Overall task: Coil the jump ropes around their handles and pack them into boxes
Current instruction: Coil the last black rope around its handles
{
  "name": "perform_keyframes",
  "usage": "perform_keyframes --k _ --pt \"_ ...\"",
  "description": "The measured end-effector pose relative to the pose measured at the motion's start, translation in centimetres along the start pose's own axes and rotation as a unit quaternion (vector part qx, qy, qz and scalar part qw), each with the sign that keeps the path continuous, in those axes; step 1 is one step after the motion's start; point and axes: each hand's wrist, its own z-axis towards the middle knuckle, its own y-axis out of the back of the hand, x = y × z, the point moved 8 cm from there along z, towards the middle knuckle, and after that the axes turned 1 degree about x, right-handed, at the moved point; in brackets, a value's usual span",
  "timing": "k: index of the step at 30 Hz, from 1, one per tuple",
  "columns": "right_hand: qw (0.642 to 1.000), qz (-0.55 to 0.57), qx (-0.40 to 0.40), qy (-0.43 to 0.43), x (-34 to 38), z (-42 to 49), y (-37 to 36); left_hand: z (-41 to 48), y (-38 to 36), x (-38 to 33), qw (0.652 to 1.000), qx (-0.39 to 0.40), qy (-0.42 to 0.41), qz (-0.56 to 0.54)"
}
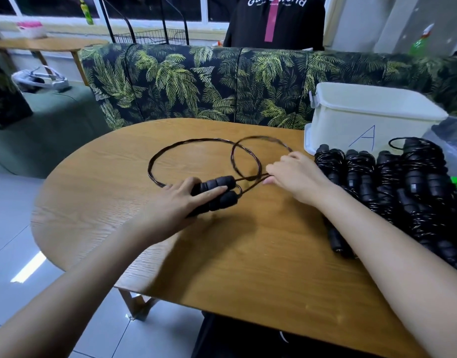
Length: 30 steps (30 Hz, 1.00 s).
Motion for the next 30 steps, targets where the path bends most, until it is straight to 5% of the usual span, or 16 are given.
perform_keyframes --k 7,11,15,22,30 --pt "0.996 -0.037 0.069 -0.031 1.6 -0.8 -4.1 -0.3 -4.0 0.9 0.999 0.047 0.013 -0.023" --pt "0.993 0.084 0.036 -0.080 1.9 -2.0 -4.1 -2.0 -3.9 2.0 0.990 0.026 0.077 -0.118" --pt "0.953 0.270 0.014 -0.138 1.4 -3.0 -5.0 -3.0 -3.4 2.3 0.979 0.015 0.060 -0.195" --pt "0.992 0.111 -0.032 -0.046 3.2 -3.6 -3.8 -3.4 -2.8 1.8 0.969 0.005 0.047 -0.241" --pt "0.968 0.077 -0.176 -0.159 6.9 -8.7 -1.2 -2.9 -2.6 1.2 0.953 -0.069 0.148 -0.254"
